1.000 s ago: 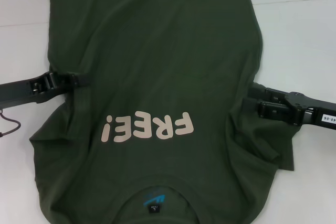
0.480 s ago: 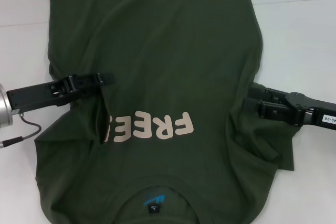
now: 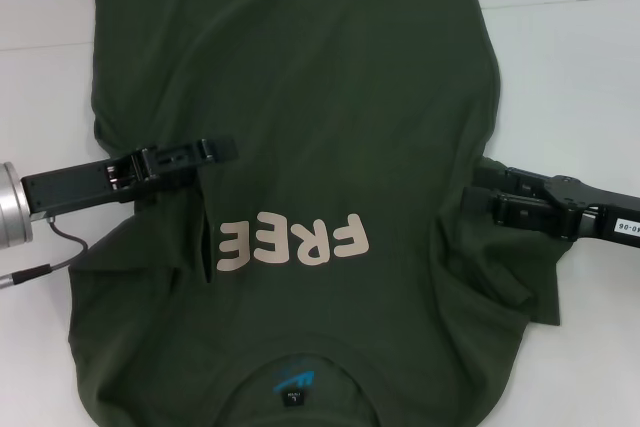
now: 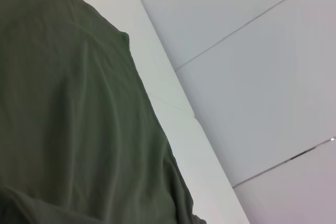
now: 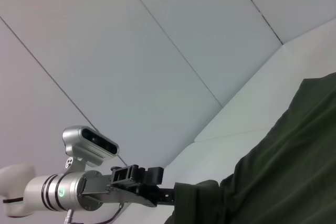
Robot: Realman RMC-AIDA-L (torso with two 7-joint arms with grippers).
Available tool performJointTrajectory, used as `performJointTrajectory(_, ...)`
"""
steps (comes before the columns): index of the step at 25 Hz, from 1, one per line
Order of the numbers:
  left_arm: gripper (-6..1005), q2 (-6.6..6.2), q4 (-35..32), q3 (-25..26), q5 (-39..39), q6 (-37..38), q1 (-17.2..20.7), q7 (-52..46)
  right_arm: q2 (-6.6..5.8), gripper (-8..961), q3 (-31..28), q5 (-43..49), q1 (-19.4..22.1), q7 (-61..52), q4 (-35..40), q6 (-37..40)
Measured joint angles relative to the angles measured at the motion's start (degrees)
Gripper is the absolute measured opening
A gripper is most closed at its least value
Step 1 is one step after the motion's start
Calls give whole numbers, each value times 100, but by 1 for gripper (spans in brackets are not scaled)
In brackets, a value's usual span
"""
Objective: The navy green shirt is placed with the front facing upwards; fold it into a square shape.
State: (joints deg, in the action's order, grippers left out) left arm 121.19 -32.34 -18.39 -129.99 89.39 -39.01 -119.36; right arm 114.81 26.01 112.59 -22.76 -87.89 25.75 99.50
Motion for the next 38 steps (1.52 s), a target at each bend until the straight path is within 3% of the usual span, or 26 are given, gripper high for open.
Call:
performJointTrajectory(6, 893, -5, 1, -247, 1, 153, -2, -15, -3, 946, -13, 0, -5, 0, 0, 0)
performJointTrajectory(12, 891, 21, -33, -343, 1, 97, 24, 286, -3, 946, -17, 0, -15, 0, 0, 0)
performJointTrajectory(24, 887, 107, -67, -417, 61, -943, 70, 1344, -3, 945, -42, 0, -18, -12, 0, -1)
performJointTrajectory(28, 887, 114, -127, -392, 337, -962, 127, 1635, -3, 945, -72, 0, -21, -13, 0, -1)
performJointTrajectory(35, 888, 99, -412, -366, 1559, -476, 607, 2168, -3, 945, -162, 0, -36, -48, 0, -20)
performJointTrajectory(38, 888, 82, -493, -362, 1689, -353, 697, 2177, -7, 945, -247, 0, -36, -49, 0, -20)
